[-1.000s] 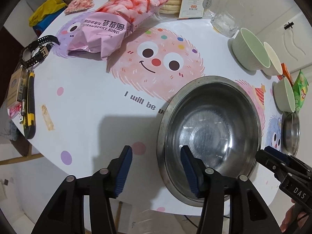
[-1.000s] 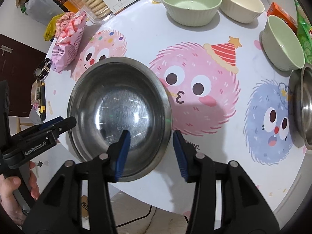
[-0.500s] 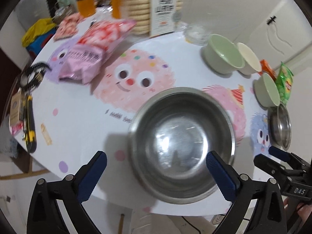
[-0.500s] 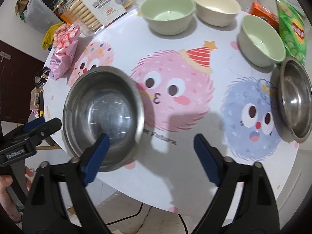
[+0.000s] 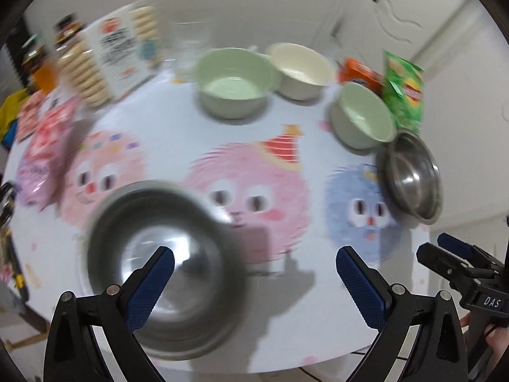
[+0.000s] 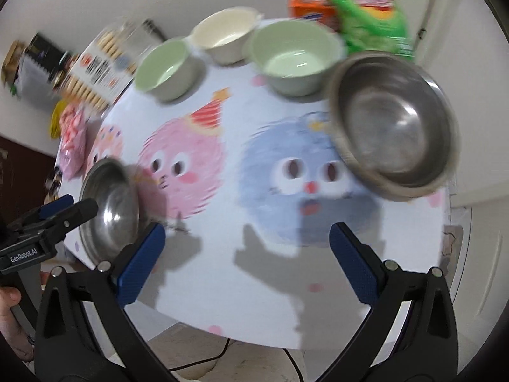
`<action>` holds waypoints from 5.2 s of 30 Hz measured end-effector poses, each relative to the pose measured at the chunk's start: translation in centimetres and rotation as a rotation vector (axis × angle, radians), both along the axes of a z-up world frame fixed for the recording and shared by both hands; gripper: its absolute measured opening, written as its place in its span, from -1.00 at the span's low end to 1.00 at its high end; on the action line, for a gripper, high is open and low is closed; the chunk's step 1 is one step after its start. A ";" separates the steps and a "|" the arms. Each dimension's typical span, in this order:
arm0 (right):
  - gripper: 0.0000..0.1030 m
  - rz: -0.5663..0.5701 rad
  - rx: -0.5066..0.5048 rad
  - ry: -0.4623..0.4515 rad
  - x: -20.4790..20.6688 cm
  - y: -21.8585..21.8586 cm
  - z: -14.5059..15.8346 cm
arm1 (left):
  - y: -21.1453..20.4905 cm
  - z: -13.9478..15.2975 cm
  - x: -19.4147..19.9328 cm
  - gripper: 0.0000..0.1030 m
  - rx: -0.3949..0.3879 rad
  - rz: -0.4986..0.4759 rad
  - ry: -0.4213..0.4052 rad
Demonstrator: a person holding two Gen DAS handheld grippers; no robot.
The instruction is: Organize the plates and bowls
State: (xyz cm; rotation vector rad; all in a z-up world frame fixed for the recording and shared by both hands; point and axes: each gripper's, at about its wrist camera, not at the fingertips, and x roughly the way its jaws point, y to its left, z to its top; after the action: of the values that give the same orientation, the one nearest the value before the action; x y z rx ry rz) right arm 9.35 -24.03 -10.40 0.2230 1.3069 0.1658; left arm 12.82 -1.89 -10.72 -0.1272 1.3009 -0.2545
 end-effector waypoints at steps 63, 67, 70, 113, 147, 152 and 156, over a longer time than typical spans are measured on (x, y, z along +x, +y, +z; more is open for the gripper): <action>-0.67 -0.277 0.053 0.069 4.0 -18.3 -6.8 | -23.5 -4.8 5.4 -0.67 -0.014 -0.143 0.089; -0.66 -0.280 0.060 0.050 3.3 -17.7 -5.7 | -22.8 -3.6 5.0 -0.67 -0.023 -0.156 0.067; -0.66 -0.277 0.058 0.032 2.7 -17.1 -4.8 | -22.0 -2.7 4.7 -0.67 -0.019 -0.161 0.049; -0.63 0.380 0.124 0.038 1.8 16.3 -1.8 | 14.3 -2.6 -5.6 -0.66 0.012 0.418 0.081; -0.57 0.423 0.087 0.213 1.1 20.1 -5.5 | 16.3 -6.1 -5.7 -0.15 0.020 0.418 0.206; -0.46 0.421 0.092 0.220 1.1 20.3 -5.5 | 15.8 -6.6 -5.8 0.06 0.037 0.393 0.224; -0.35 0.433 0.082 0.215 1.1 20.3 -5.1 | 15.6 -6.1 -5.8 0.19 0.045 0.385 0.204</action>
State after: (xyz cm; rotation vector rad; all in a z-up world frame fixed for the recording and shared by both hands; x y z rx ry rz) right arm 10.43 -3.75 -15.52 0.0233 1.5518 0.5766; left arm 7.04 13.71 -16.79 -0.3685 1.4533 0.1194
